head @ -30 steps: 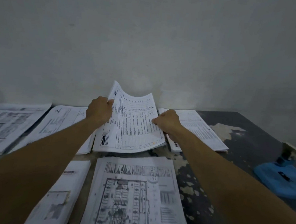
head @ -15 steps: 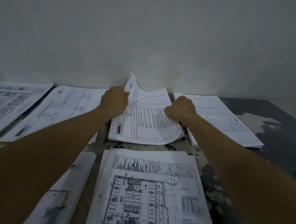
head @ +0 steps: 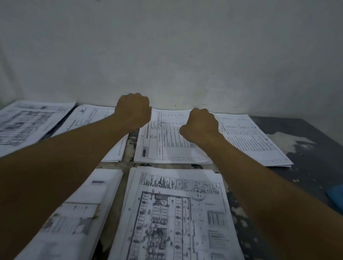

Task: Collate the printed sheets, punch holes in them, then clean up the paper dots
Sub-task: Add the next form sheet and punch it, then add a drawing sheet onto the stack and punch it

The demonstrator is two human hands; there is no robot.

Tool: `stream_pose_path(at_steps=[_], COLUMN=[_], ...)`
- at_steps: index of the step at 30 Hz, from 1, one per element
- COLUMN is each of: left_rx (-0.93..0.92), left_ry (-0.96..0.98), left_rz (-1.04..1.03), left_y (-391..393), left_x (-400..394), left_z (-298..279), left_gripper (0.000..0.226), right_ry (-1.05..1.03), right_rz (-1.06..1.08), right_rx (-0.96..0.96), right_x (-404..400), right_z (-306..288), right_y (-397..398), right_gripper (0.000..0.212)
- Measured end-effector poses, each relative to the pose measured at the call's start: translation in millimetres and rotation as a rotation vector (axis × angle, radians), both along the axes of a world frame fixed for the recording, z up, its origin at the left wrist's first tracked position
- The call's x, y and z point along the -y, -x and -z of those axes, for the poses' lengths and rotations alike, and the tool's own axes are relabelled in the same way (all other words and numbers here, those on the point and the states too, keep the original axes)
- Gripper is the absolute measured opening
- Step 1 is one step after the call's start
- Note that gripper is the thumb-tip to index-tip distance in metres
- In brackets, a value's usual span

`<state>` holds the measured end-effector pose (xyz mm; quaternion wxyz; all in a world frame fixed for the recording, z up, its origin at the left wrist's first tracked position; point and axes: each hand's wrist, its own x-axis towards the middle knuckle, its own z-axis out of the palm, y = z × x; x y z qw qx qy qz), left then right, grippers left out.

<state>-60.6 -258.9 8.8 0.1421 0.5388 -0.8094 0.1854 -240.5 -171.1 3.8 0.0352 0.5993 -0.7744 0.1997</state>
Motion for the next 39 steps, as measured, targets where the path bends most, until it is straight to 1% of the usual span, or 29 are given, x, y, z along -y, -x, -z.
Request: stream_pose_path(at_steps=[4,7,10,12,16,20,23,24,25,27,30,32,34,36,37,39], left_rx=[-0.047,-0.093,-0.124,-0.144,-0.166,-0.191,-0.17,-0.157,-0.136,-0.086,-0.044,-0.043,-0.074,-0.106,-0.114,-0.125], left_ry=[0.005,0.013,0.027,0.032,0.009,-0.142,-0.294,-0.333,-0.365,-0.424,-0.537,-0.568,-0.561,-0.549,-0.544,-0.544], left_rz=[0.012,-0.01,-0.03,-0.036,-0.074,-0.156,-0.214,-0.227,-0.239,-0.264,-0.313,-0.332,-0.328,-0.323,-0.324,-0.325], left_y=[-15.3,-33.9,-60.5,-80.4,-115.8,-154.5,-180.9,-187.7,-193.3,-200.6,-205.1,-206.6,-209.6,-212.1,-213.2,-214.5], left_x=[-35.6,-68.1,-104.6,-128.8,-171.4,-204.4,-224.5,-230.4,-235.8,-243.7,-249.2,-250.1,-249.2,-248.4,-247.7,-246.0], left_z=[-16.4,-27.1,-34.2,-35.6,-30.7,-19.7,-11.0,-8.3,-6.2,-1.2,7.3,13.1,16.6,18.4,19.2,21.4], left_gripper=[0.047,0.041,0.043,0.044,0.036,0.032,0.025,0.027,0.032,0.047,0.065,0.067,0.066,0.067,0.069,0.072], right_ry=[0.04,0.072,0.084,0.095,0.069,0.043,-0.006,-0.029,-0.054,-0.118,-0.182,-0.202,-0.206,-0.188,-0.178,-0.175], right_rz=[-0.046,-0.078,-0.112,-0.129,-0.166,-0.246,-0.325,-0.35,-0.369,-0.392,-0.405,-0.408,-0.402,-0.376,-0.358,-0.307], right_rx=[0.052,0.106,0.139,0.149,0.199,0.221,0.231,0.23,0.225,0.192,0.15,0.139,0.137,0.159,0.184,0.256], right_x=[-23.3,-47.3,-73.7,-90.9,-118.3,-139.2,-155.1,-160.3,-165.0,-172.4,-178.9,-181.4,-182.3,-182.8,-182.1,-179.8], right_z=[-12.3,-21.1,-27.2,-28.7,-22.6,-8.7,0.1,2.0,4.0,8.1,14.1,16.5,18.9,21.5,23.1,24.4], right_y=[-26.6,-47.6,-71.3,-87.7,-116.5,-139.8,-157.3,-163.7,-169.9,-181.4,-195.8,-204.2,-212.6,-219.9,-222.6,-226.1], right_gripper=[0.029,0.033,0.034,0.037,0.043,0.041,0.022,0.018,0.019,0.017,0.028,0.028,0.023,0.023,0.027,0.042])
